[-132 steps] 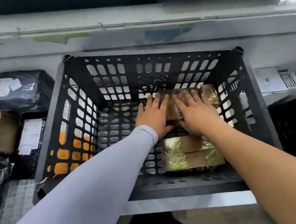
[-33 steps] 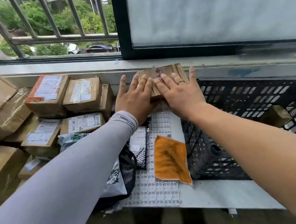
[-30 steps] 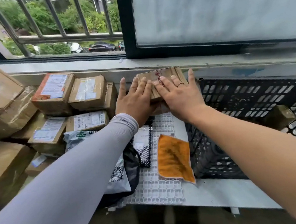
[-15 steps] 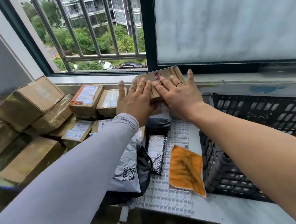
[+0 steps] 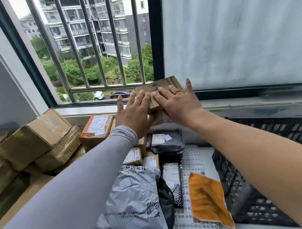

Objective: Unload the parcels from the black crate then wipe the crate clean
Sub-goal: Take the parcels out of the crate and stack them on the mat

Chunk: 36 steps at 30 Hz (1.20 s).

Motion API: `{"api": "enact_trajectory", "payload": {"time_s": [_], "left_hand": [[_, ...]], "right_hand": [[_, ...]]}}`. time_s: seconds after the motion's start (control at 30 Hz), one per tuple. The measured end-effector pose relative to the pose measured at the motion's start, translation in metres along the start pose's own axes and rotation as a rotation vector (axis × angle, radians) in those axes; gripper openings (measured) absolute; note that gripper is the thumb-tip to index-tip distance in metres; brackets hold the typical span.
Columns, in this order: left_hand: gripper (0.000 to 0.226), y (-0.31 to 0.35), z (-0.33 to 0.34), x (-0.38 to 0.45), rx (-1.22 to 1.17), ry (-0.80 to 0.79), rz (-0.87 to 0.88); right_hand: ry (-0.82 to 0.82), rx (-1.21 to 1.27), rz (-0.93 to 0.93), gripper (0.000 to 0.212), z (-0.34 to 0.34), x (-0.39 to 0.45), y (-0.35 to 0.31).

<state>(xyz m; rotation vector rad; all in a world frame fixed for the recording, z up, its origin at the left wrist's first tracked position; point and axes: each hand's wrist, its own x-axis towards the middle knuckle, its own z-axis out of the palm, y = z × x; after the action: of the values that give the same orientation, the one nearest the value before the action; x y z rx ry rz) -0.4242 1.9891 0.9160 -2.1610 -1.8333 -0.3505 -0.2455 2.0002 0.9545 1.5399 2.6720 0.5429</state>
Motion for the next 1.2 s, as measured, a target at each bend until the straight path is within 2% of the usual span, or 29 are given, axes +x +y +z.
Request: {"api": "enact_trajectory", "payload": {"time_s": [0.07, 0.17, 0.23, 0.33, 0.57, 0.7, 0.77, 0.87, 0.93, 1.0, 1.03, 1.2], "left_hand": [[0.079, -0.020, 0.001, 0.004, -0.021, 0.006, 0.031], [0.076, -0.047, 0.006, 0.007, -0.069, 0.045, 0.070], [0.079, -0.065, 0.013, 0.007, -0.132, 0.060, 0.085], [0.093, -0.090, 0.023, 0.007, -0.267, 0.034, 0.099], [0.108, -0.121, 0.035, 0.008, -0.636, -0.063, 0.017], [0.099, -0.115, 0.039, 0.009, -0.856, -0.063, 0.003], [0.092, -0.111, 0.043, 0.011, -0.952, -0.115, -0.020], [0.083, -0.103, 0.038, 0.018, -1.204, -0.211, -0.196], [0.065, -0.098, 0.025, 0.024, -1.324, -0.275, -0.319], [0.040, -0.095, 0.009, 0.026, -1.353, -0.449, -0.410], [0.035, -0.095, 0.007, 0.028, -1.345, -0.531, -0.435], [0.032, -0.099, 0.006, 0.028, -1.337, -0.677, -0.455]], "right_hand": [[-0.014, 0.006, 0.026, 0.100, -0.003, 0.012, -0.012], [0.014, -0.011, 0.067, 0.077, 0.006, 0.034, -0.030], [0.024, -0.019, 0.086, 0.070, 0.014, 0.047, -0.043], [0.022, 0.020, 0.105, 0.070, 0.020, 0.058, -0.061], [0.057, 0.021, 0.086, 0.069, 0.037, 0.052, -0.071], [0.084, -0.140, -0.075, 0.073, 0.051, 0.038, -0.061], [0.123, -0.223, -0.161, 0.077, 0.057, 0.031, -0.054], [0.179, -0.305, -0.292, 0.079, 0.064, 0.025, -0.044], [0.209, -0.341, -0.361, 0.075, 0.067, 0.024, -0.037], [0.229, -0.362, -0.414, 0.074, 0.068, 0.024, -0.031], [0.236, -0.374, -0.437, 0.074, 0.068, 0.024, -0.029], [0.223, -0.403, -0.487, 0.073, 0.072, 0.020, -0.015]]}}
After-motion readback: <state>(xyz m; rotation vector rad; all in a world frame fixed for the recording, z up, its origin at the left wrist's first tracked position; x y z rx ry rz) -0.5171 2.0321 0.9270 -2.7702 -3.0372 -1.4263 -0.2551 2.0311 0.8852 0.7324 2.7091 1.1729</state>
